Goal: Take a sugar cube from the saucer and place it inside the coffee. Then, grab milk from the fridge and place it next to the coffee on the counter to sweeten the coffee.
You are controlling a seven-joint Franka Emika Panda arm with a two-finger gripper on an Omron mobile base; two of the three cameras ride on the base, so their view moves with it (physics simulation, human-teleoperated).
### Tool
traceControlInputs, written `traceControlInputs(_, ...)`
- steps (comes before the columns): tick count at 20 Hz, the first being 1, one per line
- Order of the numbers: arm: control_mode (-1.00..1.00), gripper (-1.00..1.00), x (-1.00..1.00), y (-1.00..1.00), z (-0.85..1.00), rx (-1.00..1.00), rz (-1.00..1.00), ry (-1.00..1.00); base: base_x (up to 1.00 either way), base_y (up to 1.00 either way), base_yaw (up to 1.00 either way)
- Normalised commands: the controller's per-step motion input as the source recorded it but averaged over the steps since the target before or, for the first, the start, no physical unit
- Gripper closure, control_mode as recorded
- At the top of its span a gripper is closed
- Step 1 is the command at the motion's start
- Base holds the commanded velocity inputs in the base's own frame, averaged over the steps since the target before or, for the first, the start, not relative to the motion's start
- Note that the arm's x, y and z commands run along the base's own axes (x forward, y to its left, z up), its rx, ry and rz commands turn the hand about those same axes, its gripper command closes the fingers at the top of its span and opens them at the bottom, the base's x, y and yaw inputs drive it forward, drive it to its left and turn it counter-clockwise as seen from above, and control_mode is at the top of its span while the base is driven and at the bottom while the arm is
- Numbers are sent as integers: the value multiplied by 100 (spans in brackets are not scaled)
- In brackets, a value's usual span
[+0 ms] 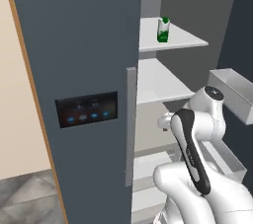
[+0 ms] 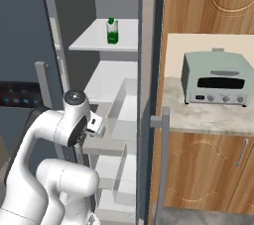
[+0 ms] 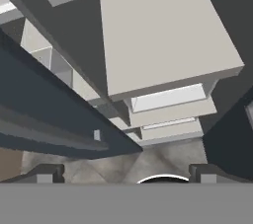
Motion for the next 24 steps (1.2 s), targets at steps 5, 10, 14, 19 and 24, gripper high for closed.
traceControlInputs(5, 100, -100, 0, 0, 0, 0, 0, 0, 47, -3, 0)
traceControlInputs(10, -100, -100, 3, -5, 13, 0, 0, -4, 9, -5, 0)
traceControlInputs(14, -100, -100, 1, -4, 62, 0, 0, -24, 0, 0, 0)
traceControlInputs(19, -100, -100, 10, 0, 68, 0, 1, -28, 0, 0, 0)
traceControlInputs(24, -100, -100, 25, -2, 55, -6, 0, -17, 0, 0, 0)
